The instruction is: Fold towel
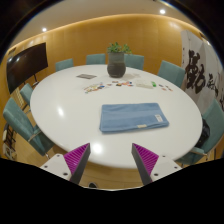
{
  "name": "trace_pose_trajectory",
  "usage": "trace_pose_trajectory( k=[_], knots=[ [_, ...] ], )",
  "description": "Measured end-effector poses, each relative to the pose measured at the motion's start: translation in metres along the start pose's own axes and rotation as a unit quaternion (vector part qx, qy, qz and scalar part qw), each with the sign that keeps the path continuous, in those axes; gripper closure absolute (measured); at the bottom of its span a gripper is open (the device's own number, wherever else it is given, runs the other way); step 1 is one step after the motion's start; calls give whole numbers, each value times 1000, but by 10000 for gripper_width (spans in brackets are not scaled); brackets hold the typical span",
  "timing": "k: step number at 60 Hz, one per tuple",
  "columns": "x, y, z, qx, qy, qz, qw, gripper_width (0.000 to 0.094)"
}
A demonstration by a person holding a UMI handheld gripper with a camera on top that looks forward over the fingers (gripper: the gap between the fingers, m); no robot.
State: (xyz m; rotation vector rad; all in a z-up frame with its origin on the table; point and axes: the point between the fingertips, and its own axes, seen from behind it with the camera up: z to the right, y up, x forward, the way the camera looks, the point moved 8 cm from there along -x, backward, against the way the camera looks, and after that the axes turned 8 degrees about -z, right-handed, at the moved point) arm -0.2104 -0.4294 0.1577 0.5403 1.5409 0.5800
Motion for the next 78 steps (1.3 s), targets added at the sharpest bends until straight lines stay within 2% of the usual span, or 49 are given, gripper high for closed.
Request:
trace_pose_trajectory(
  k=[10, 22, 30, 36, 39, 41, 45, 48, 51, 59, 63, 68, 71, 78],
  knots=[
    [104, 60, -35, -2, -1, 20, 1000, 61],
    [204, 98, -42, -17, -38, 19, 999, 71],
    [240, 102, -37, -23, -51, 9, 998, 169],
    [247, 109, -33, -47, -72, 33, 996, 548],
    [249, 111, -29, -65, -85, 35, 994, 785],
    [249, 112, -28, -70, -89, 35, 993, 835],
    [247, 113, -27, -79, -85, 21, 993, 862],
    [244, 117, -30, -62, -64, 9, 996, 868],
    [236, 123, -40, -36, -20, 3, 999, 867],
    [185, 172, -71, 28, 107, 29, 993, 867],
    [163, 201, -69, 54, 139, 52, 987, 868],
    [157, 219, -33, 86, 145, 62, 984, 869],
    [165, 218, -5, 88, 130, 59, 986, 867],
    [202, 189, 62, 92, 73, 7, 993, 816]
  ],
)
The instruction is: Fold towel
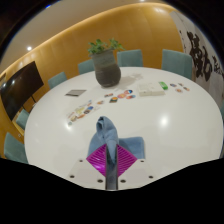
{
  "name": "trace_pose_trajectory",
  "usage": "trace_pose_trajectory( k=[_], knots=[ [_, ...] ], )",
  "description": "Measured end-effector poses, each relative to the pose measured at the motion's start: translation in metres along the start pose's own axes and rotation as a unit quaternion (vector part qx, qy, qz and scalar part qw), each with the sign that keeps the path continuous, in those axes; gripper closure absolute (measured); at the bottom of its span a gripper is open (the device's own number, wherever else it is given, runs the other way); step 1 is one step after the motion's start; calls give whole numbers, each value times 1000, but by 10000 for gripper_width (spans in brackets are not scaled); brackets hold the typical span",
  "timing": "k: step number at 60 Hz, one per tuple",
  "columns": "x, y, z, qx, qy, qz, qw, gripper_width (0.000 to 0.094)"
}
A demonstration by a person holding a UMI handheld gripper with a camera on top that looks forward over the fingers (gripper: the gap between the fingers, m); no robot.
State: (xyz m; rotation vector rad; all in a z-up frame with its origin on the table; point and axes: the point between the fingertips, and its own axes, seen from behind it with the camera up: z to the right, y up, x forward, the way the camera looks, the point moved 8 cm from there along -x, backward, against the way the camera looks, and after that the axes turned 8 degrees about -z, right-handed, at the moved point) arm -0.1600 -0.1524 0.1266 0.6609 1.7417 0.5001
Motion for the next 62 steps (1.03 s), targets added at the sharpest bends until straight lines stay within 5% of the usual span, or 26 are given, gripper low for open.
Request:
trace_pose_trajectory(
  k=[4, 10, 16, 46, 62],
  knots=[
    [11, -13, 34, 15, -12, -28, 999, 655],
    [9, -20, 79, 1, -64, -29, 998, 230],
    [-20, -10, 90, -21, -79, -12, 997, 70],
    [-227, -83, -10, -96, -111, 47, 988, 69],
    [-281, -106, -28, -98, -127, 73, 984, 71]
  ],
)
